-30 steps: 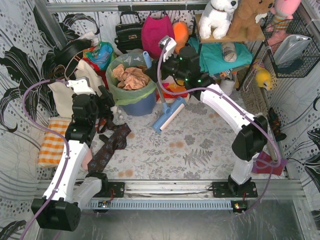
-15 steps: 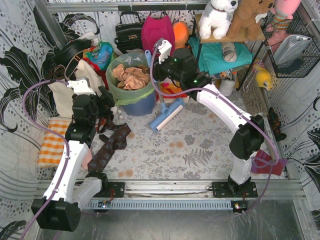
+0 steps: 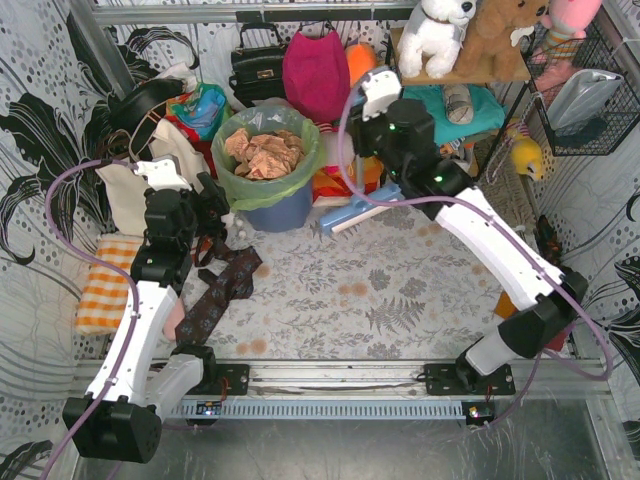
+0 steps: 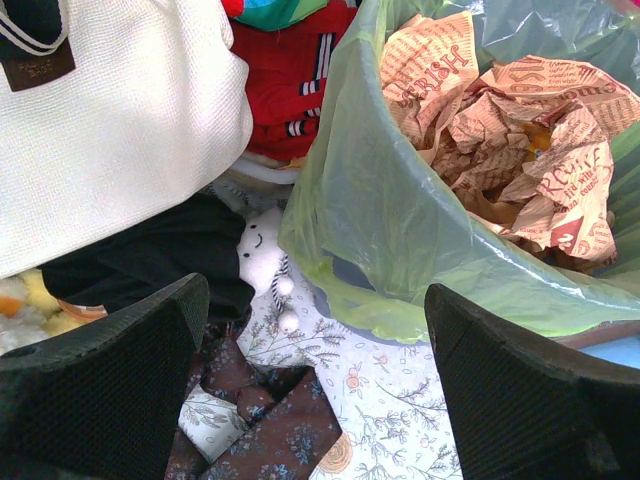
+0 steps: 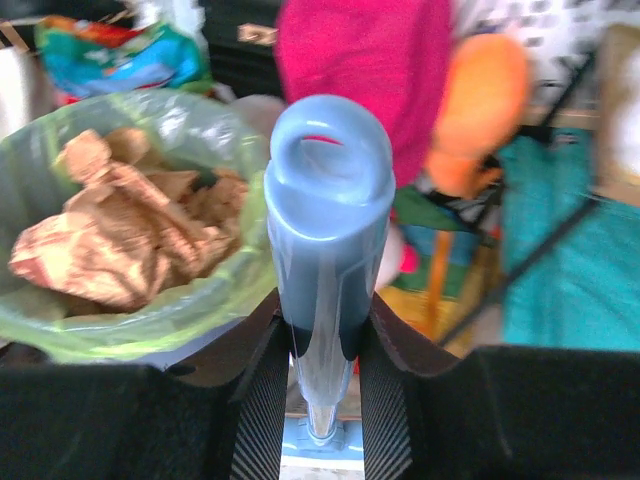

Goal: Tie the trash bag

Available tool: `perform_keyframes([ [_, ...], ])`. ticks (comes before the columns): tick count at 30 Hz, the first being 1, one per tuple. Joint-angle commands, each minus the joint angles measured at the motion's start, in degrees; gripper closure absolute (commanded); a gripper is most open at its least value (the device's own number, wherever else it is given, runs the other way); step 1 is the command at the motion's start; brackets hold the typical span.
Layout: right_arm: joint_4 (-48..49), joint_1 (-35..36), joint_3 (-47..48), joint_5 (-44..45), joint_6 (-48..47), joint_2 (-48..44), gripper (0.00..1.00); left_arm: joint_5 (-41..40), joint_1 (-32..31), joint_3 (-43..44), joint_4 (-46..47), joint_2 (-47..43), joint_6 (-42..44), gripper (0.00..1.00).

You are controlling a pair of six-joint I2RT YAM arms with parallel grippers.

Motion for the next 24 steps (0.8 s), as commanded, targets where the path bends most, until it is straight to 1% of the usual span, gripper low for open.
perform_keyframes([
  [1,-1.39,-3.08,-0.51,11.42,-1.32,-6.20,1.00,-0.97,0.47,-0.10,2.29,-0.92,1.23,0.02],
  [6,-5.09,-14.62,-2.04,5.02,4.94,-8.96,1.00,-1.26,0.47,-0.12,2.30,-1.03,1.36,0.02],
  [9,-5.27,-21.67,-3.42,1.72,6.46,-9.82,1.00,-1.37,0.47,-0.21,2.31,-1.05,1.44,0.02],
  [13,-4.88,-30.38,-3.81,-5.94,8.65,-9.32,1.00,-0.77,0.47,-0.51,2.52,-1.28,1.79,0.02],
  [19,-2.71,-37.88,-3.63,-9.85,9.22,-5.78,1.00,-0.69,0.46,-0.49,2.47,-1.34,2.06,0.02],
  [24,-1.80,-41.86,-2.58,-12.14,10.44,-1.39,1.00,-1.11,0.39,-0.71,2.34,-1.66,2.15,0.02],
])
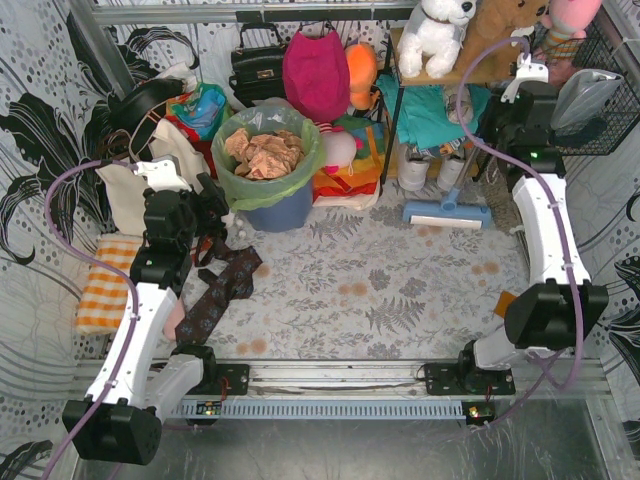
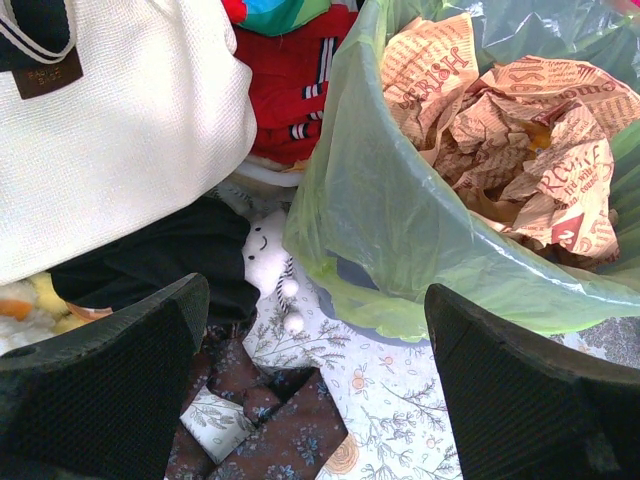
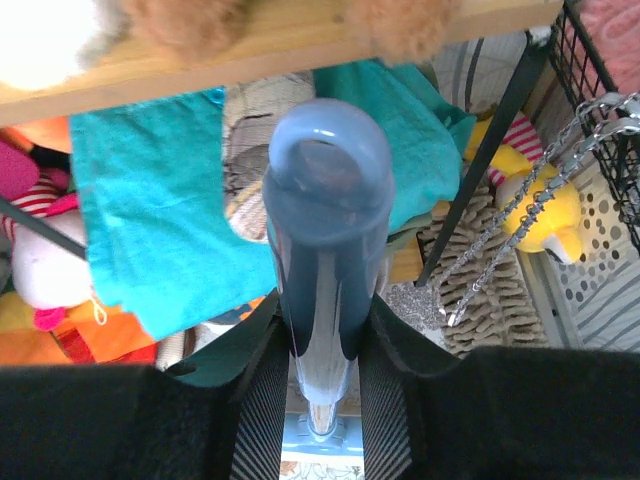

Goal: Tie the trash bag

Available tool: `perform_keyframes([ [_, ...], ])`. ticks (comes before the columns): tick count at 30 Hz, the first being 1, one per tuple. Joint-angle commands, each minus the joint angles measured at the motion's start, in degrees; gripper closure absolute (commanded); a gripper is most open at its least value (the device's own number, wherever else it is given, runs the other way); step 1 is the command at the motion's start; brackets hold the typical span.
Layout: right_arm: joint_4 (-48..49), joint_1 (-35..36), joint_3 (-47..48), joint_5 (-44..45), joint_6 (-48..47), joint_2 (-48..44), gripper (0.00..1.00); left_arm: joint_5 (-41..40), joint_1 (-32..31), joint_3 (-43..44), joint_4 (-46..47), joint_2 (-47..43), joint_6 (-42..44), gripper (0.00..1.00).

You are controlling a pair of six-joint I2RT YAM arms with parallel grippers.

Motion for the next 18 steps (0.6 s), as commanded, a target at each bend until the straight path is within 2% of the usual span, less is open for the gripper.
perform_keyframes([
  [1,5.28,-3.00,2.02,-4.53,2.65,3.36,1.00,-0.76,0.42,-0.63,2.52,-1.21,1.13,0.02],
  [10,12.00,-4.69,0.38,-5.62,1.60,6.43,1.00,-1.38,0.47,-0.96,2.84,-1.99,1.47,0.02],
  [16,13.16,-4.77,4.50,-6.47,0.89,9.25,1.00,-1.61,0.40,-0.93,2.77,-2.49,1.59,0.02],
  [18,12.72,-4.82,5.88,-6.59,0.88,11.09,0.94,-1.41,0.41,-1.11,3.10,-2.95,1.72,0.02],
])
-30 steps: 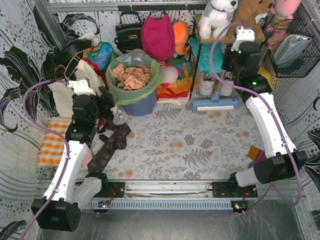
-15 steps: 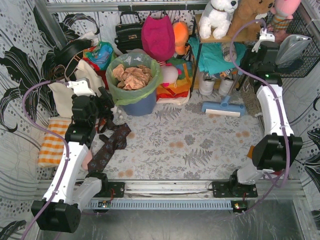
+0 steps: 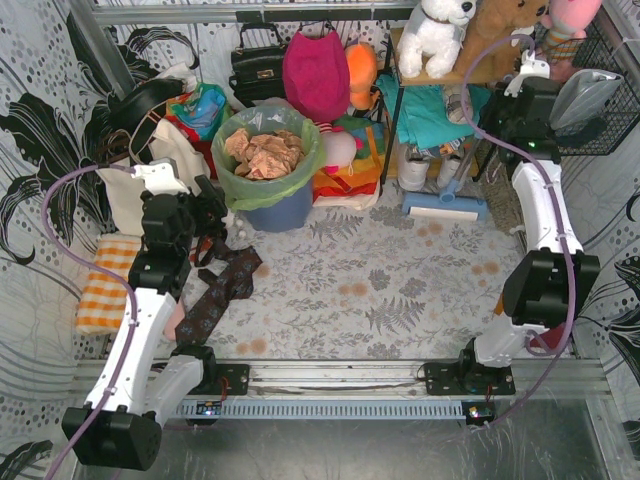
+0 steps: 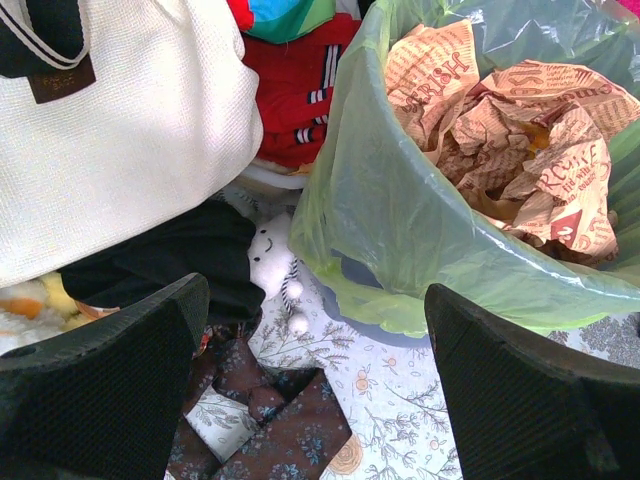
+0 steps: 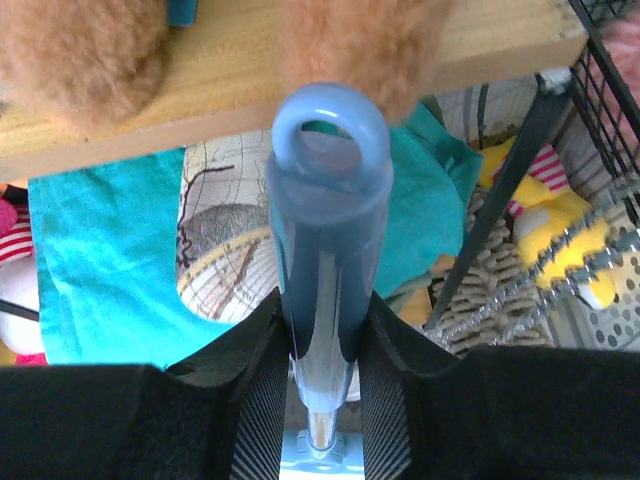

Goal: Tie the trash bag

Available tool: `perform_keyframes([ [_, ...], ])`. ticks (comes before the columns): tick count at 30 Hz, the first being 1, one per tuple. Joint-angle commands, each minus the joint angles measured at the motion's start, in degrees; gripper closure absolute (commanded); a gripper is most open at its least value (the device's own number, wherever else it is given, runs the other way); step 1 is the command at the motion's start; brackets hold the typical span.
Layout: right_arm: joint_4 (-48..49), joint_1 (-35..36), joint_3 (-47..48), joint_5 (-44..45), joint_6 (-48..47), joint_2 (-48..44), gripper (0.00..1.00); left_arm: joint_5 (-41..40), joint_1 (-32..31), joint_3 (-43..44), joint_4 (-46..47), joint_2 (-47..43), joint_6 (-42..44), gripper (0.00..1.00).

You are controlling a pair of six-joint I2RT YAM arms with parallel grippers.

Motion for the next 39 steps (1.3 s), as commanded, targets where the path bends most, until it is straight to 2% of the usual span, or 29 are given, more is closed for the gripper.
perform_keyframes([
  [1,4.35,-0.16,5.11,-1.40,-0.73,2.84,0.88,-0.93,0.39,-0.57,3.23,-1.56,1.26,0.02],
  [6,4.93,-0.17,3.56,-1.54,0.67,1.33,0.52,-1.78,0.40,-0.80,3.14,-2.54,1.26,0.02],
  [8,4.82,-0.19,2.68,-1.36,1.12,-0.39,0.42,-1.49,0.34,-0.79,3.31,-3.04,1.01,0.02],
  [12,3.20,-0.19,2.20,0.09,0.60,-3.06,0.31,-1.98,0.34,-1.44,4.06,-4.39,0.67,0.02],
  [18,-1.55,-0.14,1.39,-0.83,2.56,-8.43,0.20,-2.88,0.43,0.14,1.05,-4.28,-1.71,0.02],
  [22,-7.97,-0.13,1.50,-3.14,6.57,-11.05,0.19,-1.13,0.45,1.99,-1.12,-3.95,-6.11,0.02],
  [27,-6.85,1.11,-4.22,-13.30,10.83,-15.49,0.25,-0.30,0.47,5.91,-4.56,-1.77,-11.05,0.02],
  [33,-12.53,12.47,-1.33,-11.23,8.35,-13.51,0.27,3.30,0.48,11.23,-7.91,1.34,-16.22,0.02],
  [39,-10.20,19.96,0.88,-14.06,11.64,-8.65,0.33,5.11,0.47,16.04,-12.12,4.94,-21.15,0.02],
])
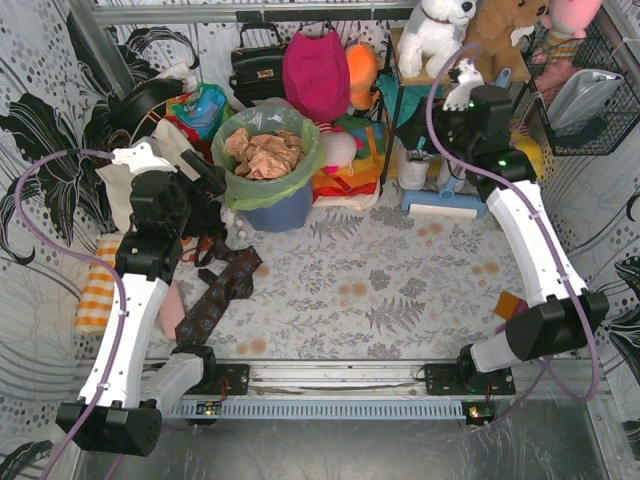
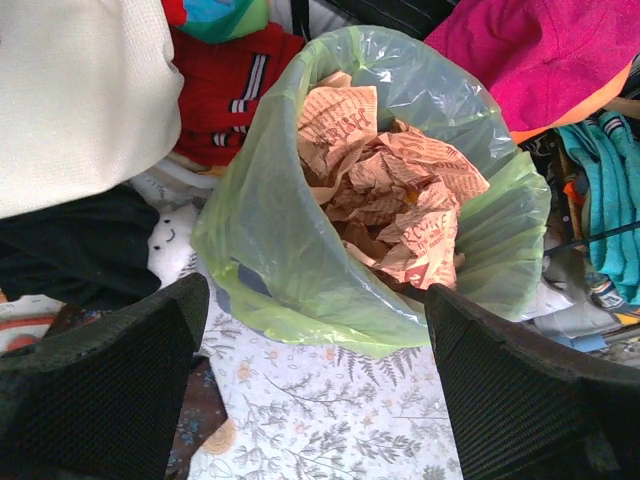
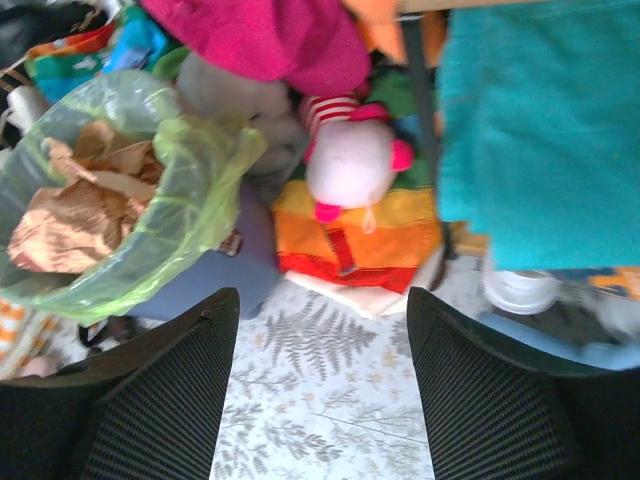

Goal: Tie the trash bag

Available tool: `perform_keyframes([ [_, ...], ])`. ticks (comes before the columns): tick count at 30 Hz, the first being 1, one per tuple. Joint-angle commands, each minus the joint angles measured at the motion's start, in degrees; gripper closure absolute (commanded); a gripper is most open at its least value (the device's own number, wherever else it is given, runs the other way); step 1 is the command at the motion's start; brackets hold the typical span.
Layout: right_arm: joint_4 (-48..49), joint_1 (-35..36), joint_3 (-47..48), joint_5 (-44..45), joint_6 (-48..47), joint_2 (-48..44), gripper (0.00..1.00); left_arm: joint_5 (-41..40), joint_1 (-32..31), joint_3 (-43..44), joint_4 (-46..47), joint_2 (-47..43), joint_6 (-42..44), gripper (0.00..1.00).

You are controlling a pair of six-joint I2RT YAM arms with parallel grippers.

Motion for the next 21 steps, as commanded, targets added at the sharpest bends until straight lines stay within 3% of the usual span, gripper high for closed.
perform_keyframes([
  [1,1.95,4.21,3.77,-5.00,3.40,3.99,0.34,1.97,0.43,2.98,-2.44,1.21,-6.28,0.02],
  [11,1.10,14.29,17.66,-2.27,11.05,19.33,0.40,-7.11,0.42,10.73,-9.91,8.21,-16.44,0.03],
  [21,-11.57,18.11,42.34,2.32,12.35,36.76,0.44,-10.16,0.47,16.52,-8.51,16.70,-11.38,0.14],
])
